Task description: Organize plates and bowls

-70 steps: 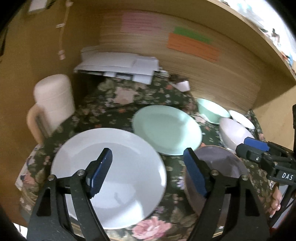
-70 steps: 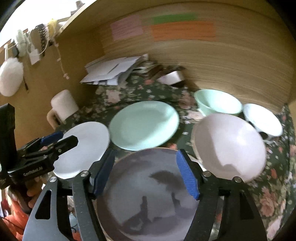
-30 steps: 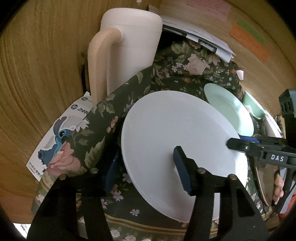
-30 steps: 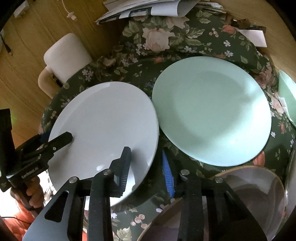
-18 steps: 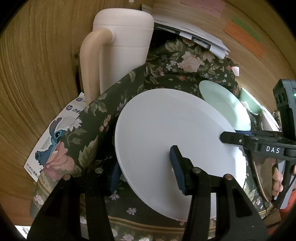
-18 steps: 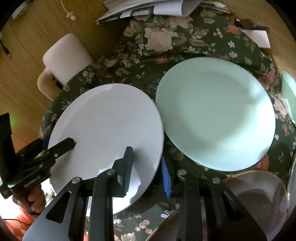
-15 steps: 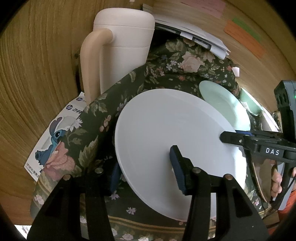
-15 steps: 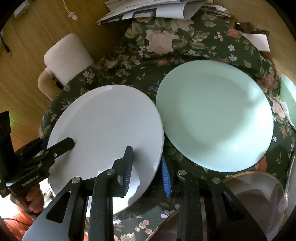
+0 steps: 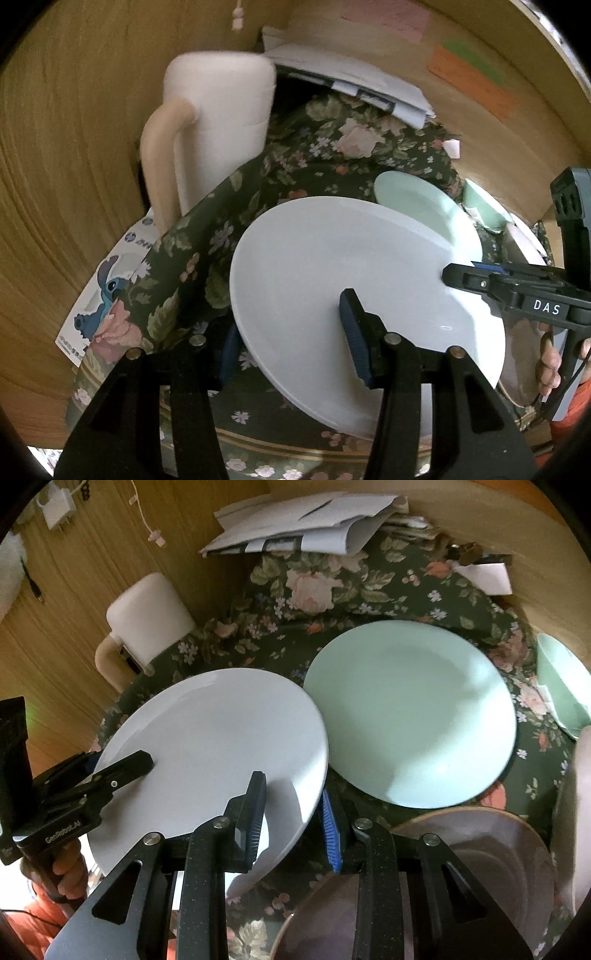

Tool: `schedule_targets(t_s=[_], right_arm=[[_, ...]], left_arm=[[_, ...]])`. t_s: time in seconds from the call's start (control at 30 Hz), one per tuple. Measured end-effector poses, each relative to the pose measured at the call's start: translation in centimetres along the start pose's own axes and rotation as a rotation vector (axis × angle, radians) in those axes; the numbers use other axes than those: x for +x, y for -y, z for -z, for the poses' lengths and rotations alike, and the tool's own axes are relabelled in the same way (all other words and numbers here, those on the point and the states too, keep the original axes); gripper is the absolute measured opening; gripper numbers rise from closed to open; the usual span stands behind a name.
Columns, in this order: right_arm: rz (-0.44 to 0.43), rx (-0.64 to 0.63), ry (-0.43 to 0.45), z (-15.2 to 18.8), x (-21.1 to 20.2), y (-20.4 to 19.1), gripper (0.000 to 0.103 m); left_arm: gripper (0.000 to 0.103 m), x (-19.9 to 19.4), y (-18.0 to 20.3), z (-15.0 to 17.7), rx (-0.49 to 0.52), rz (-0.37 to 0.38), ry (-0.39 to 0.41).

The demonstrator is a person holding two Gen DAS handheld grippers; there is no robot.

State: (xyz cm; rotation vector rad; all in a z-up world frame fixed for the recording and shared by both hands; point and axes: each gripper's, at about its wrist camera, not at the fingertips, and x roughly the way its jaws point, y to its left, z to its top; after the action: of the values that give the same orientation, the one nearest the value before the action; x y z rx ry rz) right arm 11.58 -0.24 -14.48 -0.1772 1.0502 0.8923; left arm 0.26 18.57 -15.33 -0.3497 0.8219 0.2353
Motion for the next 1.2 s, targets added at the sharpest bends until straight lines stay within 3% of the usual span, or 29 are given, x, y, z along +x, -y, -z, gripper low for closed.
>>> schedule_targets(t_s=[0.6, 1.2], right_arm=[[0.062, 0.070, 0.141, 2.6, -7.4, 3.6, 0.026], [0.121, 0.180, 0.212, 6.5, -11.8, 7.7, 0.026]], left_arm=[[0.050, -2.0, 6.1, -0.6, 0.107, 0.077, 0.070], [0.050, -1.9, 12.4, 0.6, 0.191, 0.177, 0.055]])
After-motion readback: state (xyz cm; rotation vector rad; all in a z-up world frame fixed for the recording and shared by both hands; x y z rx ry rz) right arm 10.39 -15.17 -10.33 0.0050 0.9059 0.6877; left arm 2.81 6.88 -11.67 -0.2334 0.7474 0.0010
